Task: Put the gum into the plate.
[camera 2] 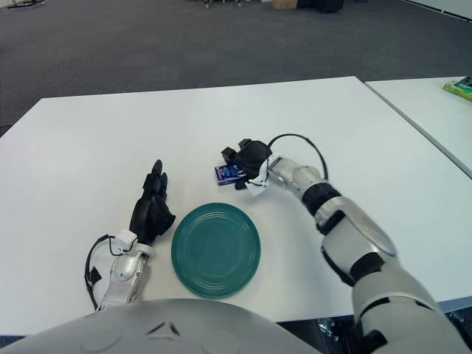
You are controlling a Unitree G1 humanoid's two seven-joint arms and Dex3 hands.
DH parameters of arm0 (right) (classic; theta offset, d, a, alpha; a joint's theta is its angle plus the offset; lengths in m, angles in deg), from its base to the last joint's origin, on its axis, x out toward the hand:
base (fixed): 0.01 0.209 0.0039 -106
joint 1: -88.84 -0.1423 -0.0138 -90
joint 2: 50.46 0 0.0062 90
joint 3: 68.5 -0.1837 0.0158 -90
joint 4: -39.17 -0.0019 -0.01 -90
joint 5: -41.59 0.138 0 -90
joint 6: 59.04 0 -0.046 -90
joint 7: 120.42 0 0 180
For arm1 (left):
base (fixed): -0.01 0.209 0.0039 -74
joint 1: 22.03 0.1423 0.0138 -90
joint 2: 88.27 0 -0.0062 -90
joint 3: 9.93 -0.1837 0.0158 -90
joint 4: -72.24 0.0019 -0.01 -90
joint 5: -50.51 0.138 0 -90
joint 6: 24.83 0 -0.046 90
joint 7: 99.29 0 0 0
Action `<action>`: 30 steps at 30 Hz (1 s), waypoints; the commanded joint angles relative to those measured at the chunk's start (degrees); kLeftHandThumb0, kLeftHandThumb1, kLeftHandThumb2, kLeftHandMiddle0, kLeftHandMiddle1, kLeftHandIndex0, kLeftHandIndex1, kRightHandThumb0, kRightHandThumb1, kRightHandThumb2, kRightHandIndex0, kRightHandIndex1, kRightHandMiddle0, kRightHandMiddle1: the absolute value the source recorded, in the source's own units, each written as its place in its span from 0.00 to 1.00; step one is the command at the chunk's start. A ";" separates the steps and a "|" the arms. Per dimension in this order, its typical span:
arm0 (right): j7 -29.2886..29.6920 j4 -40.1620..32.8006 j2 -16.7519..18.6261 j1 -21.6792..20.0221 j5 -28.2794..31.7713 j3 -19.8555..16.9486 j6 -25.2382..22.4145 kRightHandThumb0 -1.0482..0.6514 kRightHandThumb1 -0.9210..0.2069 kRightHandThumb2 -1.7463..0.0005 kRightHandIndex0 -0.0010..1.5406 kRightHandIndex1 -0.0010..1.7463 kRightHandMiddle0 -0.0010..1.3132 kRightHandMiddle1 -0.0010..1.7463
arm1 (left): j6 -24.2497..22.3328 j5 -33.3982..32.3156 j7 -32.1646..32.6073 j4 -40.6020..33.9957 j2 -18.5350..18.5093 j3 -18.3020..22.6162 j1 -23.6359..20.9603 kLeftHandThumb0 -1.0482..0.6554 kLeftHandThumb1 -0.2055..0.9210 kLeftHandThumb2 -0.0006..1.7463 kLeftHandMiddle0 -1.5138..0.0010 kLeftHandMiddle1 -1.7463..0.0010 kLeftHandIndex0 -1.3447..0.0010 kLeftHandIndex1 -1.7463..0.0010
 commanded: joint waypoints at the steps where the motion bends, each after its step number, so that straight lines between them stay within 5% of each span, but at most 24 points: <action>1: -4.07 -0.42 -2.32 1.69 -3.39 2.43 0.78 0.29 0.00 0.66 0.57 1.00 0.53 1.00 | -1.69 -1.13 0.65 5.17 4.08 -1.68 4.13 0.00 1.00 0.62 1.00 1.00 1.00 1.00; 12: -8.57 -2.58 -3.94 1.81 -2.94 2.08 0.81 0.34 0.04 0.60 0.49 1.00 0.45 1.00 | -1.77 -2.27 0.20 5.13 3.59 -2.07 4.27 0.00 1.00 0.61 1.00 1.00 1.00 1.00; 17: -9.97 -3.39 -4.08 2.75 -0.45 -0.19 0.60 0.38 0.21 0.51 0.45 1.00 0.30 1.00 | -0.90 -2.13 0.35 5.44 3.24 -1.99 4.06 0.00 1.00 0.60 1.00 1.00 1.00 1.00; 30: -11.59 -7.27 -4.81 -1.77 8.85 -9.59 4.35 0.38 0.28 0.46 0.45 1.00 0.30 1.00 | -1.90 -2.61 -0.21 3.67 1.98 -1.51 4.71 0.00 1.00 0.62 1.00 1.00 1.00 1.00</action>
